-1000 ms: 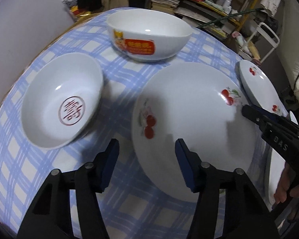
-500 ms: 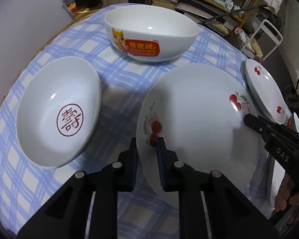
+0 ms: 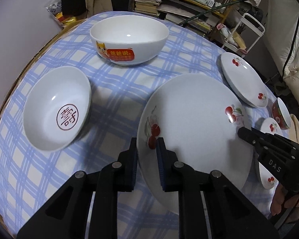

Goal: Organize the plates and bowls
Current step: 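Close left tool on one cherry plate rim while right tool grips another plate rim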

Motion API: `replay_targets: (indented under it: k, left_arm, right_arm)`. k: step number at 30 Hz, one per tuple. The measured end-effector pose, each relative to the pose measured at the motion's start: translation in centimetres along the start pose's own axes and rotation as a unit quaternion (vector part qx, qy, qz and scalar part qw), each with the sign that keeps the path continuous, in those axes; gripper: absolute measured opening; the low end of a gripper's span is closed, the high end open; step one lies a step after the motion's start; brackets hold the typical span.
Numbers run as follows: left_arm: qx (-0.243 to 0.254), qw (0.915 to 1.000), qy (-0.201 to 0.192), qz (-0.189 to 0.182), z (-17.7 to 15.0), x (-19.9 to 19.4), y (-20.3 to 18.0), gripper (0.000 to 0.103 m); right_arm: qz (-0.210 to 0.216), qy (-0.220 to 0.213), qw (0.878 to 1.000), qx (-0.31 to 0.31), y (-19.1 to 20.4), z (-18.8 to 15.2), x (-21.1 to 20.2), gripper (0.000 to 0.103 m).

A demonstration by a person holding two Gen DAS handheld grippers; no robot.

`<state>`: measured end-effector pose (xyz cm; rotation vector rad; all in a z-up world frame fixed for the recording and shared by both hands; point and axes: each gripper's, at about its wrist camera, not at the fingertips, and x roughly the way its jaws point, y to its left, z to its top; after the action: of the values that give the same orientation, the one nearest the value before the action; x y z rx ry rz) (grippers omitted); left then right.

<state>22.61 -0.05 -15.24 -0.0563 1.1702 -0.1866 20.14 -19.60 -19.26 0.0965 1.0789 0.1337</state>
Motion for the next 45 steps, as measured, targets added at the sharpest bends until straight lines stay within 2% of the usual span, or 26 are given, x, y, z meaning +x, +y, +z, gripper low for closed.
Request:
replay_targets:
  k: [4, 11, 19, 28, 33, 40, 45]
  left_arm:
    - [0.004, 1.0000, 0.000, 0.002, -0.7, -1.1, -0.3, 0.018]
    - [0.019, 0.9994, -0.015, -0.026, -2.1, -4.0, -0.4, 0.017]
    - [0.045, 0.9986, -0.017, -0.021, -4.9, -6.1, -1.7, 0.017]
    - [0.056, 0.9980, -0.007, -0.028, -7.2, -7.3, -2.4, 0.019]
    - [0.055, 0.9976, -0.007, -0.041, -7.5, -7.6, -2.7, 0.019]
    - [0.050, 0.9984, 0.009, -0.024, -7.8, -6.5, -2.6, 0.018]
    - [0.037, 0.9986, 0.026, -0.027, -7.8, -5.5, -1.9, 0.018]
  right_arm:
    - [0.007, -0.007, 1.000, 0.018, 0.1, -0.8, -1.8, 0.015]
    - [0.005, -0.027, 0.999, 0.031, 0.5, -3.1, -5.1, 0.015]
    - [-0.008, -0.053, 0.998, 0.044, 0.8, -5.8, -8.2, 0.015]
    - [-0.005, -0.065, 0.996, 0.065, 0.3, -8.2, -9.7, 0.015]
    - [-0.002, -0.064, 0.995, 0.080, -0.4, -9.0, -9.6, 0.015]
    - [0.001, -0.041, 0.996, 0.080, -0.4, -9.8, -7.5, 0.015]
    - [-0.005, -0.020, 0.997, 0.076, -0.1, -10.3, -5.8, 0.015]
